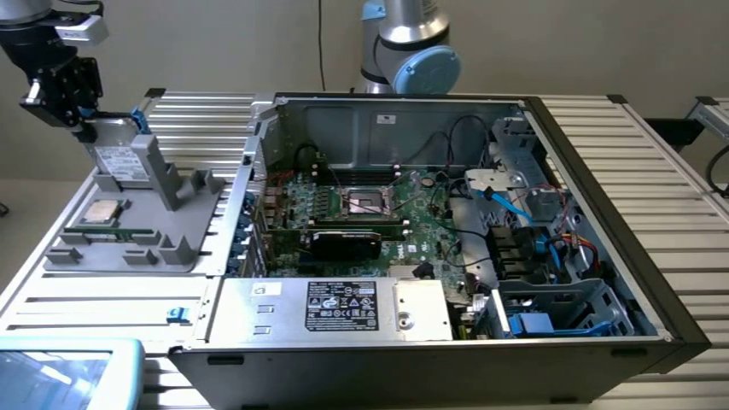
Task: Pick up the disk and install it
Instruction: 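Pick up the disk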
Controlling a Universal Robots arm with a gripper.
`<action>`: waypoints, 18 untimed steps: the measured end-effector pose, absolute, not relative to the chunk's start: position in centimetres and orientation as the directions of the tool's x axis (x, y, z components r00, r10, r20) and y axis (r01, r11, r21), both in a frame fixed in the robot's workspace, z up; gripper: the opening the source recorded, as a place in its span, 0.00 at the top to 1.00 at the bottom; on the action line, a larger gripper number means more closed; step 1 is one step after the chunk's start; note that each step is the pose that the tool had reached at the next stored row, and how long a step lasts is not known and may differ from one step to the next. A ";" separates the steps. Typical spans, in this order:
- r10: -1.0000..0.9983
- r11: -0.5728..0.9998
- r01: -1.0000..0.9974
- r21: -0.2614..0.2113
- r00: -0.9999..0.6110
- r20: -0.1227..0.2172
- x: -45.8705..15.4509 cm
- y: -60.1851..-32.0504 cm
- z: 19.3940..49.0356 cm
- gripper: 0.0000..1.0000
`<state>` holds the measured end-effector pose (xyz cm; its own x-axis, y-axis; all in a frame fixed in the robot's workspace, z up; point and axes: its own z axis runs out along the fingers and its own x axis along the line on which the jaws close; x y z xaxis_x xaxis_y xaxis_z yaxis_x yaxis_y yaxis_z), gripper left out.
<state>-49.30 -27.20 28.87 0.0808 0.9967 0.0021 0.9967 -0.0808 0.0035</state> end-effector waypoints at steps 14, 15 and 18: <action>0.997 -0.081 0.997 0.003 0.081 0.002 -49.3 -27.2 29.6 0.62; 0.997 -0.081 0.997 0.003 0.081 0.002 -49.3 -27.2 29.8 0.62; 0.997 -0.081 0.997 0.003 0.081 0.002 -49.3 -27.2 30.2 0.62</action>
<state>-49.26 -27.19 30.19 0.0808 0.9967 0.0020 0.9967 -0.0808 0.0034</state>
